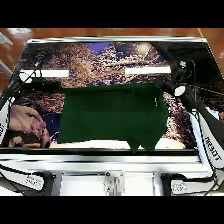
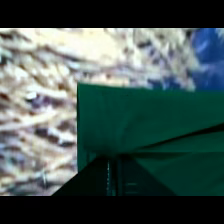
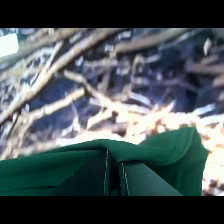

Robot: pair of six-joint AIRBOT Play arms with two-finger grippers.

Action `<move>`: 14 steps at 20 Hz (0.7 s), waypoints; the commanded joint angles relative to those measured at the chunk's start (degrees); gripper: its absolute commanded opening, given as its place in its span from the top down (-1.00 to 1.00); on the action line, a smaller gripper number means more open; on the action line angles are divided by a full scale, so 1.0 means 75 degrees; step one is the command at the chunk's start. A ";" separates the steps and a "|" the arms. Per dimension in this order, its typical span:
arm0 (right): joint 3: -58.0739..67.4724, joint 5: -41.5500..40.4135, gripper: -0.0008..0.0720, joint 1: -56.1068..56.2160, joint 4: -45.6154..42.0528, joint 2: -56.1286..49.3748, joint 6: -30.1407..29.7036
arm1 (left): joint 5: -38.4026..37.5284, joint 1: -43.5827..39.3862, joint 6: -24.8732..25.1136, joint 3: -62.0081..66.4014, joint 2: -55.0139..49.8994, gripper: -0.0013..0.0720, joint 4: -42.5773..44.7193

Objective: Fold the shirts.

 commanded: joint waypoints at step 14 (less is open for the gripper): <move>0.0565 0.5788 -0.66 -0.0935 -0.0764 0.0437 0.0956 | -0.4881 0.0393 -0.0443 0.1093 -0.0230 -0.69 0.0988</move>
